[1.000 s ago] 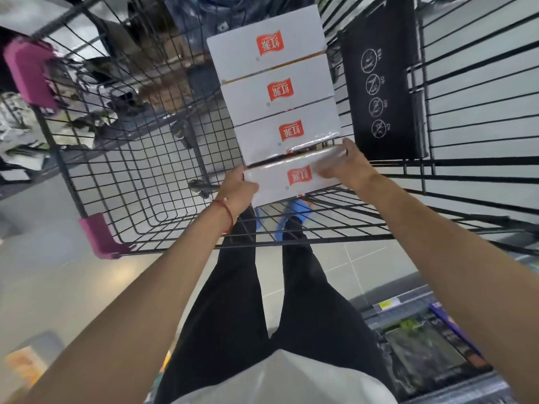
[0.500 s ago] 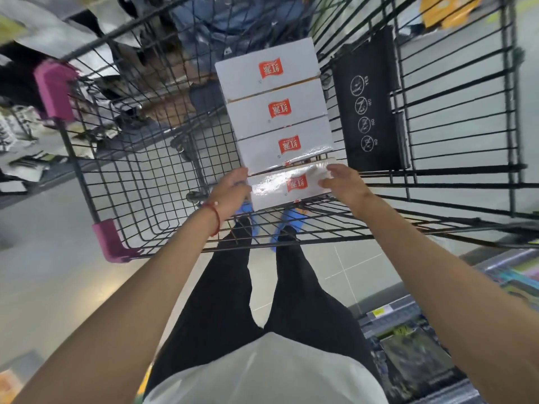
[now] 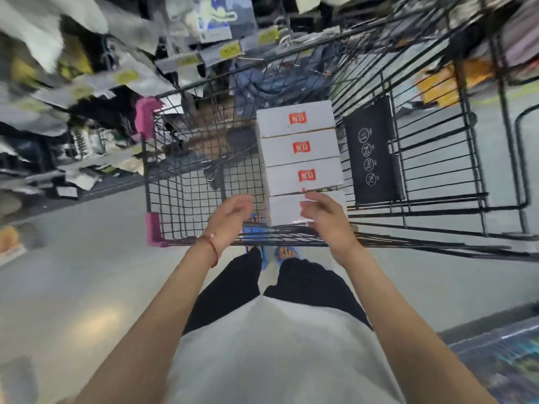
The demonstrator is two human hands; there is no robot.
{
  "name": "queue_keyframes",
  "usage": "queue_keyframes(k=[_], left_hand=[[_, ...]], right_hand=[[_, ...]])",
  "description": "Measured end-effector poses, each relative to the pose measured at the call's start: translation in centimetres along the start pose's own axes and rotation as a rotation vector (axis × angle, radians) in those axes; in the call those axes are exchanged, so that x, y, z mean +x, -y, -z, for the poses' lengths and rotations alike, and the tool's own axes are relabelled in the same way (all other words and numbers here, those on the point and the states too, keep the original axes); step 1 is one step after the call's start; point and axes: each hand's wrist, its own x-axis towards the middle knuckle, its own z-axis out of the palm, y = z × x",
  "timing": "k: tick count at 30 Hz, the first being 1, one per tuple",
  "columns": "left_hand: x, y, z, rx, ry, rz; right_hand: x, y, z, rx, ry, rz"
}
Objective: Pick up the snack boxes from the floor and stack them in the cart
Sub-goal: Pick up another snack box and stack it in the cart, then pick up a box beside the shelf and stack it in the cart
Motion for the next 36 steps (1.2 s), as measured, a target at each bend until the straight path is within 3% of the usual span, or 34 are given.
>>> queue_keyframes(k=[16,24,36], left_hand=[[-16.7,7.7,1.4,-0.572,-0.497,-0.086],[-21.9,16.2,7.7,-0.832,-0.689,-0.069],[-30.9,29.8,19.6,-0.983,-0.917,-0.022]], right_hand=[[-9.1,0.6,-7.5,-0.345,0.463,0.215],[-12.9,0.3,-18.6,-0.534,0.642,0.329],[-21.6,-5.8,-39.2,-0.746,0.879,0.297]])
